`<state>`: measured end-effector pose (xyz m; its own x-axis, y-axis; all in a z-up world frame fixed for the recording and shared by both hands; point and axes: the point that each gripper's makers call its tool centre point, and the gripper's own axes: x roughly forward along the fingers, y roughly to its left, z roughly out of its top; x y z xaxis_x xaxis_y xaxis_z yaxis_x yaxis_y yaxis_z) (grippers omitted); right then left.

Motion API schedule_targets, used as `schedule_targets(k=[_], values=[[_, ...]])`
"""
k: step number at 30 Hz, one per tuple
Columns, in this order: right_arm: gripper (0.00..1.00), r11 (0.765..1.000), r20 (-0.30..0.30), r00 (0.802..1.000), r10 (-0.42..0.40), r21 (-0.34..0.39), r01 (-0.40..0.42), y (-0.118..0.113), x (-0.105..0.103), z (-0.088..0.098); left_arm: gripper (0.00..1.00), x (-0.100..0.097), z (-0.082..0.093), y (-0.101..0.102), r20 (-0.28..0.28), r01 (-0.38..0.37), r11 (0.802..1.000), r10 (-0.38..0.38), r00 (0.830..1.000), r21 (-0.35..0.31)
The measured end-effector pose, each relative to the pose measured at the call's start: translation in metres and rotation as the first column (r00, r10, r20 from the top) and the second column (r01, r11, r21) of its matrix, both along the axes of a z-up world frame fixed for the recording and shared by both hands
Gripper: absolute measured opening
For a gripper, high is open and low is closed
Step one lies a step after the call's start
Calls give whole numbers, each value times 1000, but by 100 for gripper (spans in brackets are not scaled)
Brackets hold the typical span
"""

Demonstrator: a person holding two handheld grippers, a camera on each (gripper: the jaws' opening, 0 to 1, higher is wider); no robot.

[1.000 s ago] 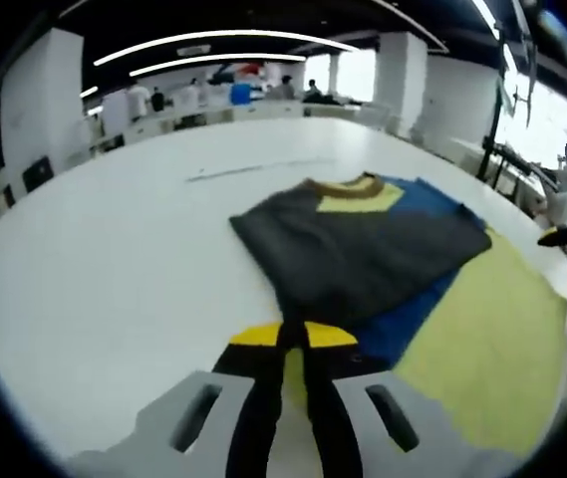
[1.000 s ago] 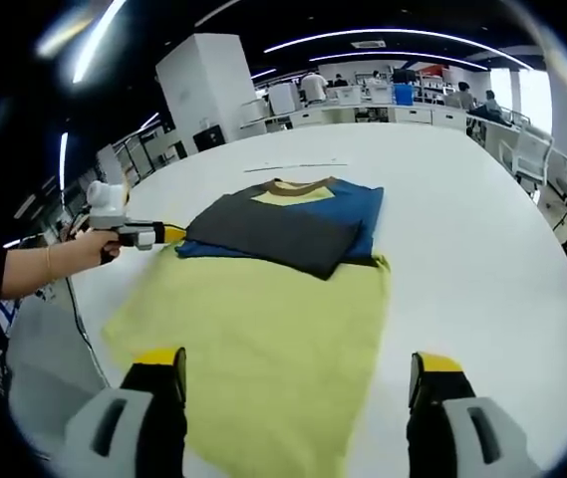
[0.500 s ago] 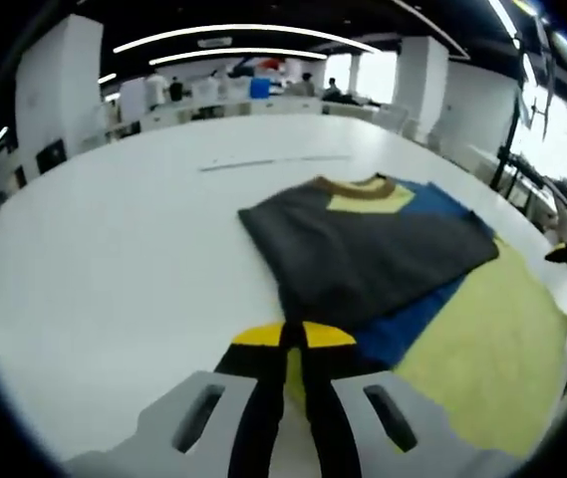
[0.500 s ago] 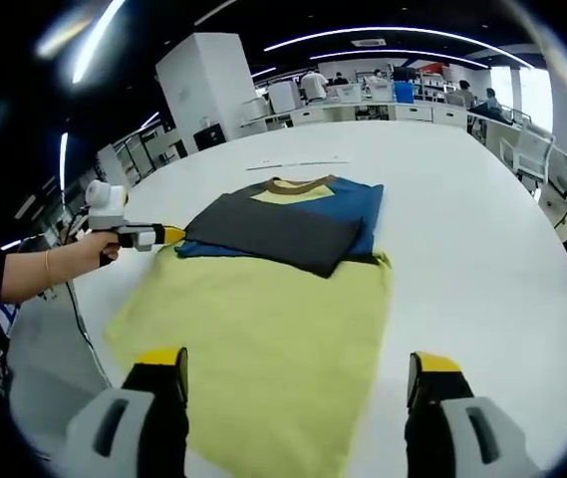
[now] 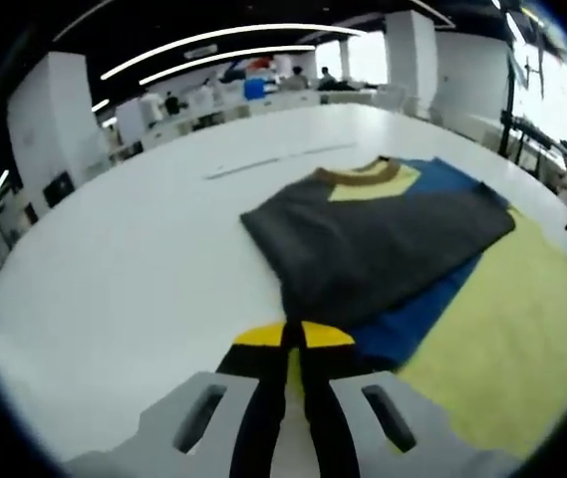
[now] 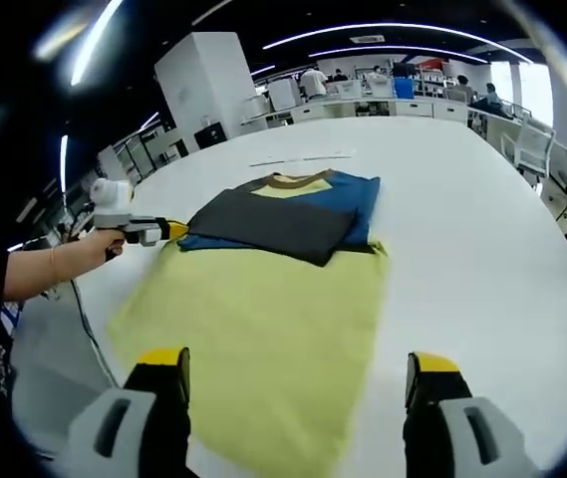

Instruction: Fold the garment on the visible template until the final outline fits inside the template.

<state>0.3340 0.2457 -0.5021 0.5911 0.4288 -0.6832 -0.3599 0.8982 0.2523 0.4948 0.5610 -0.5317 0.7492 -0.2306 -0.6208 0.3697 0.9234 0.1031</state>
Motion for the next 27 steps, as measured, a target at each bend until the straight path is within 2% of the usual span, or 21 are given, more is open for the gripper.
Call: schedule_targets(k=[9,10,12,13,19,21,24,27], values=[[89,1000,-10,1000,14,10,-14,9,-5,-3,1,3,1,14,4,18,999,-18,1000,34],[89,1000,-11,1000,15,12,-15,11,-6,-3,1,3,1,15,5,19,999,-19,1000,32],[89,1000,-12,1000,18,13,-18,13,-6,-4,2,2,1,15,-5,-11,1000,11,1000,-24],[89,1000,-14,1000,21,13,-20,14,-7,-4,2,2,0,16,-7,-16,999,16,1000,-31],[89,999,-20,999,29,13,-29,18,-8,-6,3,0,1,14,-10,-17,1000,16,1000,-18],[89,999,-20,999,32,14,-31,19,-8,-6,7,-1,2,14,-12,-10,1000,10,1000,-17],[89,999,-16,999,36,14,-36,20,-7,-5,17,-5,2,17,-20,-8,1000,7,1000,-20],[89,999,-14,999,44,11,-44,20,-6,-4,27,-10,6,15,-19,16,998,-17,1000,-56]])
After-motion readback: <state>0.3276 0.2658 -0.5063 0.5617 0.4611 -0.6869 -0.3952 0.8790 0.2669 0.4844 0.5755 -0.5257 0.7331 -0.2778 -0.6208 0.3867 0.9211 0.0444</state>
